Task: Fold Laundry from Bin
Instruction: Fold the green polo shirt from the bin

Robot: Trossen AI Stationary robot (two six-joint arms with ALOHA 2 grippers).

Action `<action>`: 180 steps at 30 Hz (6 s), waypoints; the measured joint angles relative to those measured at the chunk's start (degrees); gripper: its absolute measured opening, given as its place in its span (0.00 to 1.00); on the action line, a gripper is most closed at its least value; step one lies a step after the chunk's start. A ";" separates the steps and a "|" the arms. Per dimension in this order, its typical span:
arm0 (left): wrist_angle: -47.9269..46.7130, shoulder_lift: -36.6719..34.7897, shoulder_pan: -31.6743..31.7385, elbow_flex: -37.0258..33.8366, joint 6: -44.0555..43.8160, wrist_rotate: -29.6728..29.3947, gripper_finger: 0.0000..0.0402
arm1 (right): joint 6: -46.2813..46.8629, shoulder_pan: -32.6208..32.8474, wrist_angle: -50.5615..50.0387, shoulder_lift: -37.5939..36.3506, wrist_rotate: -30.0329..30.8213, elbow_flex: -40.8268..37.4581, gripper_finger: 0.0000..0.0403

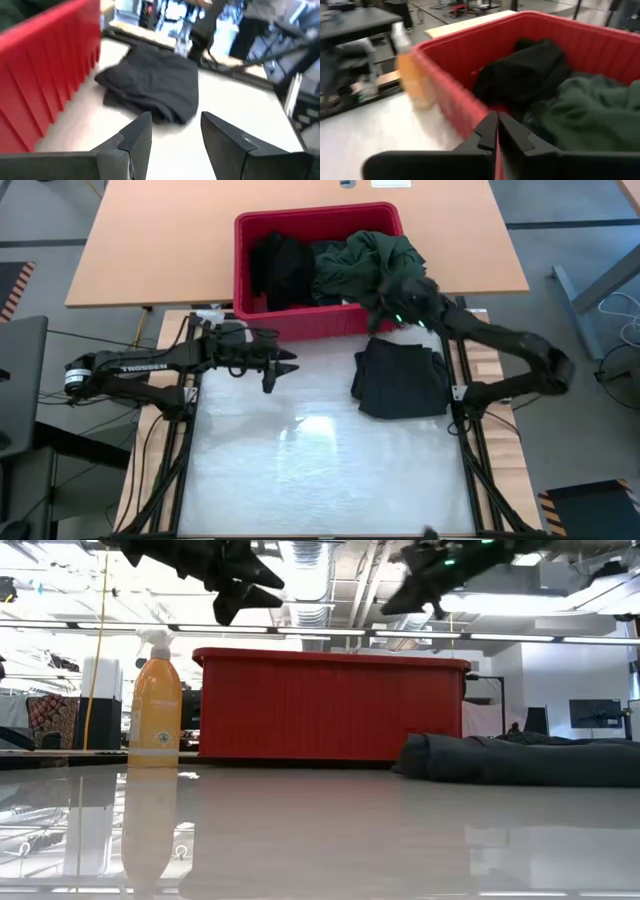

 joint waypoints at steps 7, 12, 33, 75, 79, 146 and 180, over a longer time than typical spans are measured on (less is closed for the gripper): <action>-2.23 0.02 0.01 0.00 1.98 -3.65 0.39 | -7.32 -6.59 0.12 23.23 -7.35 21.20 0.22; -3.20 0.20 0.16 0.00 -3.10 -12.20 0.39 | -10.20 -9.01 -0.76 40.36 -8.31 36.44 0.36; -8.13 0.22 0.64 0.01 -13.63 -23.72 0.39 | -31.72 -12.55 -38.89 62.03 10.39 71.35 0.70; -10.56 0.22 -5.34 0.00 3.52 -6.29 0.39 | -5.77 14.91 -33.53 8.34 -16.81 72.00 0.08; -10.43 0.22 -7.98 0.01 1.54 -5.24 0.39 | -8.14 26.22 -43.03 8.42 -4.95 70.11 0.06; 17.38 23.63 -43.72 20.63 50.94 -54.99 0.39 | 26.47 55.46 69.24 -3.97 13.46 -33.13 0.06; 24.57 23.69 -37.59 20.63 53.49 -40.98 0.22 | 28.94 55.54 68.55 -3.95 10.00 -32.31 0.06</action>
